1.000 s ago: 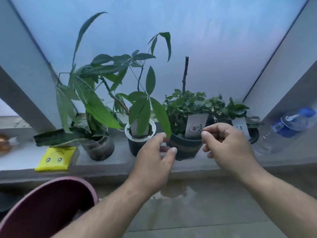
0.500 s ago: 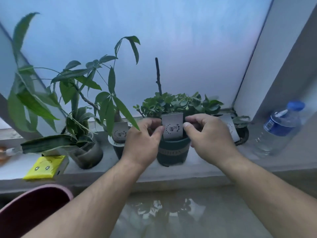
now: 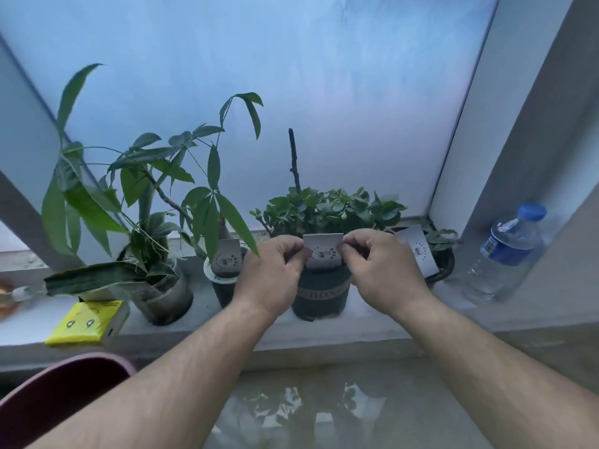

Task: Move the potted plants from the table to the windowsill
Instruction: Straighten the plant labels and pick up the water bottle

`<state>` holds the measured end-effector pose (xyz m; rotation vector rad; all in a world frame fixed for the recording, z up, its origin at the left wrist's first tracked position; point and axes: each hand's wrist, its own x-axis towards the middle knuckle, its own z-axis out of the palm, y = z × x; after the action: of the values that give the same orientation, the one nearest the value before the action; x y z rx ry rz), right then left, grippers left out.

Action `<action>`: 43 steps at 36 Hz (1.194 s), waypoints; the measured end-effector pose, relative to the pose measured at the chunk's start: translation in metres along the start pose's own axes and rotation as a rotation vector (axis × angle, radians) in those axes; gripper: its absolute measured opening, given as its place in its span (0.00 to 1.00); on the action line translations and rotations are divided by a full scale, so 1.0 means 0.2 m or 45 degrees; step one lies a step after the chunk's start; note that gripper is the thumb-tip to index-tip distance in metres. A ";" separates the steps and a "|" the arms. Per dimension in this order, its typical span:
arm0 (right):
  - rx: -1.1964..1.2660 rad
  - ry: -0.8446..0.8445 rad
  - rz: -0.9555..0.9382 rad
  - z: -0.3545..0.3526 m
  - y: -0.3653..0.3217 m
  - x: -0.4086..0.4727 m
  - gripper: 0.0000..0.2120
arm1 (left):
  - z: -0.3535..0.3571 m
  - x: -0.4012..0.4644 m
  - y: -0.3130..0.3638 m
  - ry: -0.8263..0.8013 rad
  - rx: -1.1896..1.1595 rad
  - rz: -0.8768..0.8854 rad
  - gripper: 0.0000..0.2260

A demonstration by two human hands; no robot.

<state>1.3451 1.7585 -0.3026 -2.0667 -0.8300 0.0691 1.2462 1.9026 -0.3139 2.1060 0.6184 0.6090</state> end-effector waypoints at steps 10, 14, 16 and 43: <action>0.082 -0.014 0.062 0.03 0.02 0.01 0.14 | 0.01 -0.01 0.03 0.036 0.028 -0.031 0.09; 0.060 -0.018 0.053 0.02 0.02 0.00 0.17 | 0.01 -0.02 0.01 0.014 0.051 -0.005 0.09; 0.035 -0.027 0.023 0.01 0.02 -0.02 0.13 | 0.00 -0.02 0.00 0.005 0.100 0.043 0.10; 0.066 0.040 0.143 0.06 0.00 -0.01 0.09 | -0.01 0.00 0.01 0.058 -0.062 -0.221 0.06</action>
<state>1.3404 1.7658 -0.3098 -2.0594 -0.6861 0.1178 1.2452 1.9031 -0.3120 1.9731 0.7952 0.5696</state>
